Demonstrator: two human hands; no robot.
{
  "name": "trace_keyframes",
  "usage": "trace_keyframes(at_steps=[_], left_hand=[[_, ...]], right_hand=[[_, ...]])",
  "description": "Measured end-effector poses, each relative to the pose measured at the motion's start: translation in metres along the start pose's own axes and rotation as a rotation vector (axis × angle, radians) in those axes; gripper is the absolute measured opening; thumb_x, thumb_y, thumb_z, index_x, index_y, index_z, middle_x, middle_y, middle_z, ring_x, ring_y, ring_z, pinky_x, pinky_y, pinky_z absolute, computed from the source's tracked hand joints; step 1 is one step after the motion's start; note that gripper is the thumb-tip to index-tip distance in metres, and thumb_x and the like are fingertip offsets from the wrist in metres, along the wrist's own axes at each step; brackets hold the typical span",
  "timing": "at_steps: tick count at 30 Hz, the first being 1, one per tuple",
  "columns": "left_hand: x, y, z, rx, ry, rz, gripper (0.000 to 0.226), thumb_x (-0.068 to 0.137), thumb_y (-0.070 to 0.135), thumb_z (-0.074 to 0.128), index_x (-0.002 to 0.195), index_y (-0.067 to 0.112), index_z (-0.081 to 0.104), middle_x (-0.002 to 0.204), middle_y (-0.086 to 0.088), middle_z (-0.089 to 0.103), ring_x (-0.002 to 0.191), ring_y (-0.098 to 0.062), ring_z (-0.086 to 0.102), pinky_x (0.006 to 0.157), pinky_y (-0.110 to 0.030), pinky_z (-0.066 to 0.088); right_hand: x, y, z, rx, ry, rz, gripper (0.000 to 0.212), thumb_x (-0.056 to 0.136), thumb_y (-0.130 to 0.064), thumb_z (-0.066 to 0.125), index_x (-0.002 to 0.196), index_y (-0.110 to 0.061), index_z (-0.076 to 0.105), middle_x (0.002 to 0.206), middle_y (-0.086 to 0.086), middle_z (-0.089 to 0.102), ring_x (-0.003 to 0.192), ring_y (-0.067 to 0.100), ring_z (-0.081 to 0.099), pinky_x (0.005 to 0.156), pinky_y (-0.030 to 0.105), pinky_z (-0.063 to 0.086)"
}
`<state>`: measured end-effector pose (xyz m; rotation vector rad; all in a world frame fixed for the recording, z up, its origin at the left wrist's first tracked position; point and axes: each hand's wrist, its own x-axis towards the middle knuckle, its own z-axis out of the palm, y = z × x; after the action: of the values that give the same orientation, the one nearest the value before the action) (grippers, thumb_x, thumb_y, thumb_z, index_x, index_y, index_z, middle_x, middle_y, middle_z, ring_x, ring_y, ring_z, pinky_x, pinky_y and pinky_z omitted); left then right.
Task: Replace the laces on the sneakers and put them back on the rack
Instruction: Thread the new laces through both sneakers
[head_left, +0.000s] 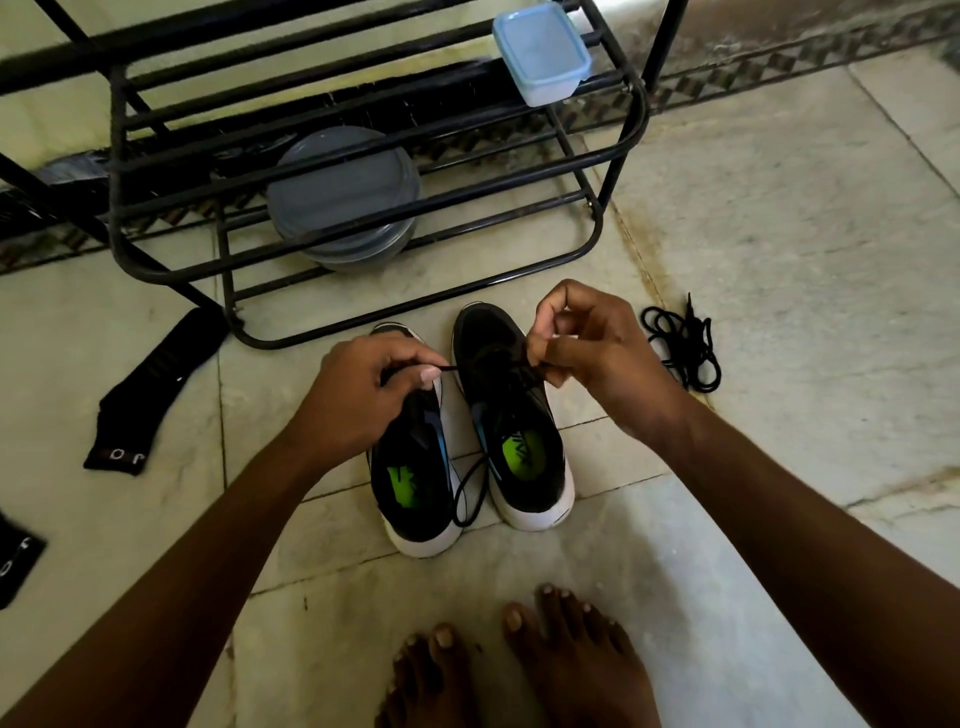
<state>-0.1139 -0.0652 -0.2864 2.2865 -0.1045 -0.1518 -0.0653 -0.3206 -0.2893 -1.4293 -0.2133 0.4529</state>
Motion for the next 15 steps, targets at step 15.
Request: trace_keyframes(at_steps=[15], left_hand=[[-0.005,0.006,0.023,-0.088,-0.022,-0.189,0.006,0.090,0.002,0.074,0.089,0.007,0.071,0.073,-0.006,0.075,0.064,-0.018,0.074,0.068,-0.030,0.063]], right_hand=[[0.004,0.024,-0.001,-0.724,0.343,-0.009,0.019,0.093,-0.039,0.070,0.094,-0.022,0.061,0.103,-0.006,0.065,0.082,0.004,0.067,0.074,0.025,0.054]])
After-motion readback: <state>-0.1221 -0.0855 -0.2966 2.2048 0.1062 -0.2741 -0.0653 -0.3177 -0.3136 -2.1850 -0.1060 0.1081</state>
